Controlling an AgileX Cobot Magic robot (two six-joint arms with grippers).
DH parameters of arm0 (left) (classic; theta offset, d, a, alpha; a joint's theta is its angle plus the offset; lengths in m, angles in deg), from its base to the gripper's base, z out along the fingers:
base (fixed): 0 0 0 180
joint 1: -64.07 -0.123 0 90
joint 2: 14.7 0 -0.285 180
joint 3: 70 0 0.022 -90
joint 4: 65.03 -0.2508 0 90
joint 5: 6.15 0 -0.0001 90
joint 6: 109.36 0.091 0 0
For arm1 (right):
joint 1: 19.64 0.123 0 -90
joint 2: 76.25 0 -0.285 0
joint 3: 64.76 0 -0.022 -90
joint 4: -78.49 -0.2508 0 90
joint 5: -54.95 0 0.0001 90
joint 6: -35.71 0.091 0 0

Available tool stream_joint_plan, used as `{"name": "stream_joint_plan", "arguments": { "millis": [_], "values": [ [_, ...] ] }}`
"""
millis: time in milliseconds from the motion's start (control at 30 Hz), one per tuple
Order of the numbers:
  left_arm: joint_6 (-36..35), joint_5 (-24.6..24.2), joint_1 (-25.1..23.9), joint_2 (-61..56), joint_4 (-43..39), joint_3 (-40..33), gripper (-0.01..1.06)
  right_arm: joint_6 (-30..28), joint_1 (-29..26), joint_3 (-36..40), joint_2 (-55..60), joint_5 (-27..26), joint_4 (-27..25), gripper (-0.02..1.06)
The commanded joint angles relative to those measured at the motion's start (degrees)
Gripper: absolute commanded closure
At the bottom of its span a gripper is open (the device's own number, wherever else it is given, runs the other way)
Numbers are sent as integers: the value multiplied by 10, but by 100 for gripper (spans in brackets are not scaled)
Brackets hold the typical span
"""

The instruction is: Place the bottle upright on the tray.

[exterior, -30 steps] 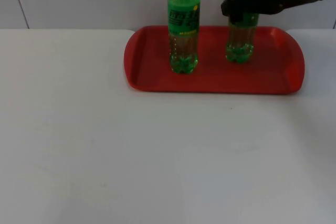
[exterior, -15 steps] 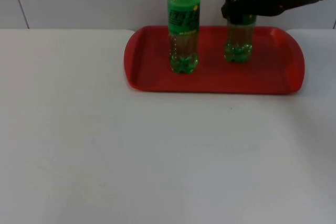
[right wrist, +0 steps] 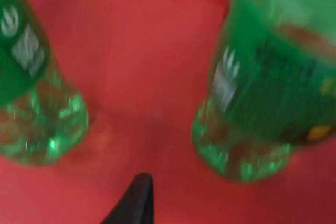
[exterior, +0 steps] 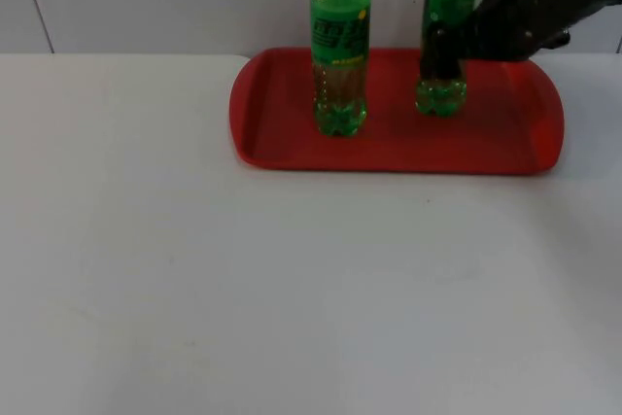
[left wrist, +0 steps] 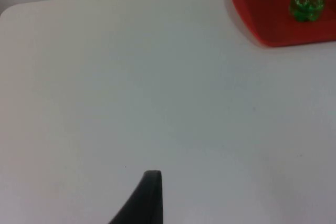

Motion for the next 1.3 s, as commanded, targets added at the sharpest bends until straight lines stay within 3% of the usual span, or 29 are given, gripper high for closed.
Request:
{"name": "stream_joint_plan", "arguments": {
  "millis": [0,100,467,700,1267],
  "values": [
    [0,0,-1,-2,-1,-2,0,2,-1,-3,-14,33,-1,-1],
    [0,0,-1,-2,-1,-2,0,2,-1,-3,-26,95,-12,-1],
    [0,0,-1,-2,-1,-2,0,1,-1,13,-93,242,-14,-1],
    [0,0,-1,-2,-1,-2,0,1,-1,79,-170,241,-14,-1],
    [0,0,-1,-2,-1,-2,0,1,-1,325,-426,197,-16,-1]
  ]
}}
